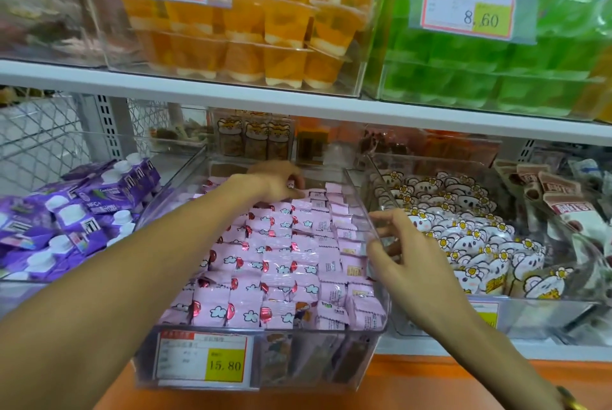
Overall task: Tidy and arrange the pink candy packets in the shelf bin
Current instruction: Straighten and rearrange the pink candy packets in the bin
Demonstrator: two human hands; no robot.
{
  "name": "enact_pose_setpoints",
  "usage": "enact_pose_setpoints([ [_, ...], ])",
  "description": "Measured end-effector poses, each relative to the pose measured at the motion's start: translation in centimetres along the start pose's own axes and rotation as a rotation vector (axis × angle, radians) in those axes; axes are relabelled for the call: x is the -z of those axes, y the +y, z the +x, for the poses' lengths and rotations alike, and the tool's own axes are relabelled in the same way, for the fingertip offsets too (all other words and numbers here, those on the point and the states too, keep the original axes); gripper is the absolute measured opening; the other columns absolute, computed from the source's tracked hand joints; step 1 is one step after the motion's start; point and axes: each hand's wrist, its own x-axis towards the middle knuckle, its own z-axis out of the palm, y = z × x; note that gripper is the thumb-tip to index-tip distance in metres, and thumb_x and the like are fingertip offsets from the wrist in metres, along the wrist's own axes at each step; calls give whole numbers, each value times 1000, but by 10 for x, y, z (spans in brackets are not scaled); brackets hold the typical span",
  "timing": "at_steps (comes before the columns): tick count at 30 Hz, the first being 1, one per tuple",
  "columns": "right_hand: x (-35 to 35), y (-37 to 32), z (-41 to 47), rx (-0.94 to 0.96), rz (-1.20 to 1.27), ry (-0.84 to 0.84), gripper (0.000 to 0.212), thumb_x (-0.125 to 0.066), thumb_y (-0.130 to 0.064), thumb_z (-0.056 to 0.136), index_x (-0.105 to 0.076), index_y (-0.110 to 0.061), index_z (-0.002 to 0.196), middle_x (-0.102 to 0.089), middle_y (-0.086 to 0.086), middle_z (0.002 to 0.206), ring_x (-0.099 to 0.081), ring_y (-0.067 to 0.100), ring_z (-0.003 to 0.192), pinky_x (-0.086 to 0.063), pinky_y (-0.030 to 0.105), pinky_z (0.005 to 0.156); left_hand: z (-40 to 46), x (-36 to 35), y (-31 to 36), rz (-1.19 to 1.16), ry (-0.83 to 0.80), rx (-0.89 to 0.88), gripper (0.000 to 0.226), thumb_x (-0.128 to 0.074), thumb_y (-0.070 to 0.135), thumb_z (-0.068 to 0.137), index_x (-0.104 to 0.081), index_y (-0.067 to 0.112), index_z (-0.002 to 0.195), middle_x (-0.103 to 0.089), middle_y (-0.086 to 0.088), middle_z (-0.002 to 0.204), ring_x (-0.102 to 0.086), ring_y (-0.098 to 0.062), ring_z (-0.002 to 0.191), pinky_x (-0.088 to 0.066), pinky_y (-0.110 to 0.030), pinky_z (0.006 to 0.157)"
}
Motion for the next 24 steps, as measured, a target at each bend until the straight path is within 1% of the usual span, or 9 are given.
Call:
enact_pose_setpoints([
  [5, -1, 0, 0, -9, -8, -9, 16, -46, -35, 87, -43, -44, 100, -62, -22, 83, -61, -1, 67, -53, 42, 63, 0, 4, 1, 39, -73, -14, 43, -55, 45, 91, -55, 25, 129, -53, 0, 135, -54, -24, 114, -48, -37, 94],
  [9, -2, 1, 1, -14, -5, -6, 16, -44, -39, 84, -44, -45, 99, -62, -22, 84, -62, 0, 67, -54, 43, 63, 2, -2, 4, 127, 40, 4, 38, -53, 45, 92, -57, 29, 127, -55, -2, 127, -52, -23, 112, -42, -29, 81],
  [11, -2, 1, 1, -12, -5, -5, 13, -42, -41, 82, -43, -47, 94, -62, -22, 81, -62, 0, 65, -53, 42, 61, 1, -6, 2, 51, 131, 33, 36, -53, 43, 93, -58, 28, 126, -56, -1, 126, -54, -21, 109, -45, -30, 80],
  [14, -2, 1, 1, -7, -2, -9, 13, -41, -42, 82, -42, -48, 93, -62, -23, 79, -62, 1, 63, -52, 40, 58, 0, -7, 3, -66, 238, 77, 27, -52, 40, 94, -66, 26, 113, -67, 5, 111, -59, -9, 81, -43, -22, 58],
  [16, -2, 1, 1, -5, -6, -11, 12, -41, -43, 83, -42, -48, 94, -62, -22, 80, -62, 1, 62, -52, 40, 58, 0, -8, 7, -108, 283, 79, 26, -51, 39, 95, -65, 25, 111, -64, 6, 115, -57, -10, 86, -41, -22, 58],
  [18, -2, 2, 1, -6, 7, -4, 12, -40, -49, 84, -43, -46, 95, -63, -20, 80, -63, 2, 62, -53, 39, 59, -1, -6, 13, -298, 402, 97, 22, -50, 39, 95, -62, 24, 106, -61, 5, 113, -57, -12, 88, -44, -24, 61],
  [20, -2, 1, 1, -2, 21, 7, 26, -35, -62, 85, -46, -42, 96, -63, -20, 74, -62, 0, 61, -50, 31, 57, -7, 7, 20, -671, 561, 140, 15, -50, 31, 96, -58, 19, 100, -62, -2, 108, -59, -15, 85, -51, -26, 63],
  [22, 0, 0, 4, -4, 9, 33, 41, -28, -69, 80, -50, -38, 94, -61, -23, 66, -58, -4, 61, -41, 21, 53, -21, 23, 24, -949, 657, 179, 19, -50, 21, 97, -57, 6, 106, -63, -10, 109, -62, -17, 87, -55, -22, 70],
  [24, 1, -3, 9, 17, -25, 93, 32, -36, -63, 84, -52, -37, 93, -60, -23, 75, -57, -6, 73, -40, 15, 58, -40, 34, 25, -1127, 669, 233, 20, -47, 16, 98, -58, 4, 109, -65, -13, 107, -64, -19, 92, -56, -25, 80],
])
